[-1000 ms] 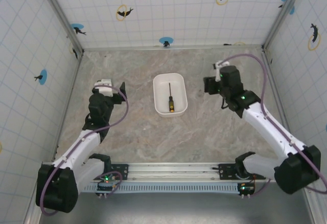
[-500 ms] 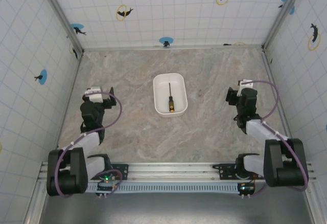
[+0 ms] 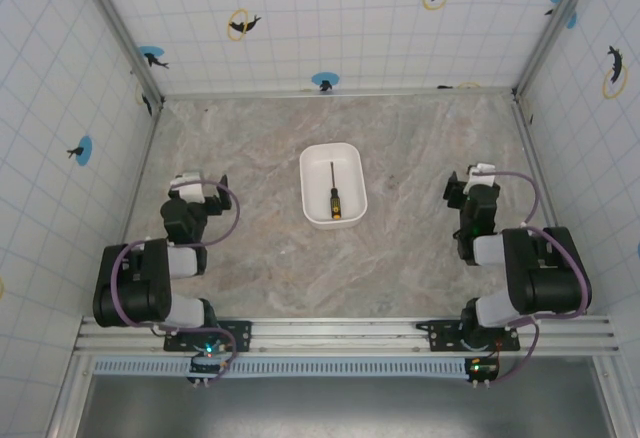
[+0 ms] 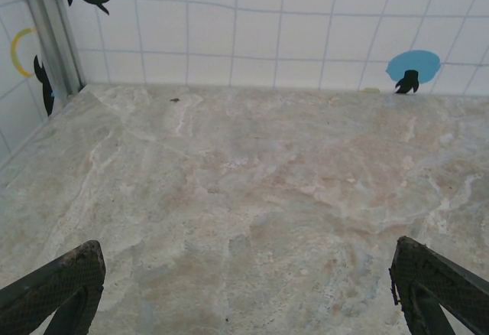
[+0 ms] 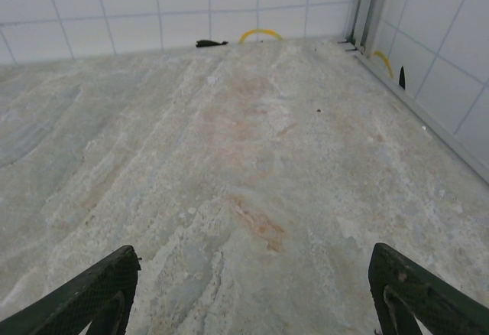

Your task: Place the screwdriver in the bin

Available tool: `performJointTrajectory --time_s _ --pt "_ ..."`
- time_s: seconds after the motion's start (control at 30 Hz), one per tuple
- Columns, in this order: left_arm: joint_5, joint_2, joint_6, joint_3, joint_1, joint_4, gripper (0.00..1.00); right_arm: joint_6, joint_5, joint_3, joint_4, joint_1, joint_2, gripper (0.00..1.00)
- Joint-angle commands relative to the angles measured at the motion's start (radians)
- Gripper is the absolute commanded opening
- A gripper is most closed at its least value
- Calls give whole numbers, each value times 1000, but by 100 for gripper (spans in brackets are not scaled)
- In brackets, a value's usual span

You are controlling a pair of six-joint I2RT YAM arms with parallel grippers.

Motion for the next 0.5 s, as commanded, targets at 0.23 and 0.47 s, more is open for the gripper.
performJointTrajectory --time_s 0.23,0.47 --pt "88 68 55 164 -20 -158 97 29 -8 35 19 -32 -4 92" --pt "-129 55 52 97 -77 -59 98 28 -6 35 16 -32 -4 94"
